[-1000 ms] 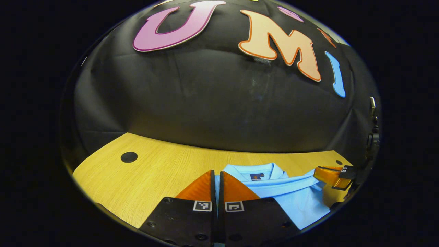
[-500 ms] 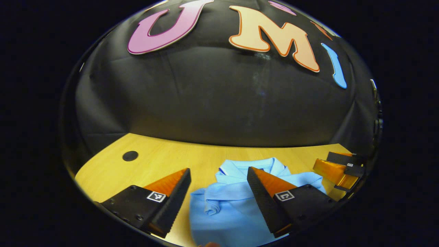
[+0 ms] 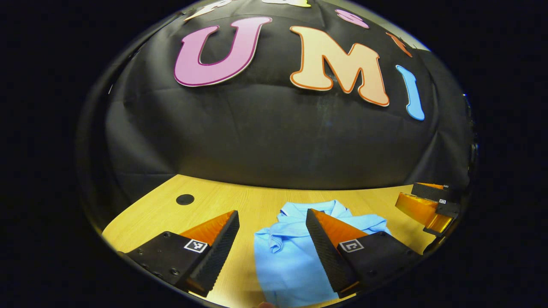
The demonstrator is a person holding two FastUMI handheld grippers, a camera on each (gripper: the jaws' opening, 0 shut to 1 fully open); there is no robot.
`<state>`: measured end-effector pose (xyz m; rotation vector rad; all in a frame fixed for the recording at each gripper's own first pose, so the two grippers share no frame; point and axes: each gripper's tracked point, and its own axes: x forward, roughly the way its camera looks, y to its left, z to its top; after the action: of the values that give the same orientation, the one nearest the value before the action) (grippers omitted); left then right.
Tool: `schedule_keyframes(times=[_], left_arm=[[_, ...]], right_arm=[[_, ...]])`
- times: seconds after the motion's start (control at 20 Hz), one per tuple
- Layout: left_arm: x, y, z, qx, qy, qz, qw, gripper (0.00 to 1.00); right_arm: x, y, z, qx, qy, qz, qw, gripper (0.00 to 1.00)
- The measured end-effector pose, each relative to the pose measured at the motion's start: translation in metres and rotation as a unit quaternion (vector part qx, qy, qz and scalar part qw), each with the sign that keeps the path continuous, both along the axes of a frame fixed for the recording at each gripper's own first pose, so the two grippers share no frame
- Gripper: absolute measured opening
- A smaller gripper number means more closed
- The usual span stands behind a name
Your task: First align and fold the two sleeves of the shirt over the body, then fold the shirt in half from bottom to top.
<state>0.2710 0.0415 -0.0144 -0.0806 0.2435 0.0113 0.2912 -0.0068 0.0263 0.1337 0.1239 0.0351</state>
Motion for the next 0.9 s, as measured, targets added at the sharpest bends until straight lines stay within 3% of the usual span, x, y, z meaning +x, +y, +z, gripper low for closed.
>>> schedule_keyframes(times=[0.25,0.5,0.9], left_arm=[[-0.052,0.01,0.011,0.023,-0.022,0.011,0.999,0.95],[-0.092,0.008,0.005,0.005,-0.022,0.011,1.0,0.95],[-0.115,0.008,0.004,0.029,-0.025,0.023,0.999,0.95]], right_arm=[[-0.05,0.016,0.006,0.002,-0.012,0.011,1.0,0.99],[-0.087,0.022,0.003,-0.006,-0.026,0.016,1.0,0.98],[-0.106,0.023,-0.002,0.007,-0.028,0.015,0.999,0.98]])
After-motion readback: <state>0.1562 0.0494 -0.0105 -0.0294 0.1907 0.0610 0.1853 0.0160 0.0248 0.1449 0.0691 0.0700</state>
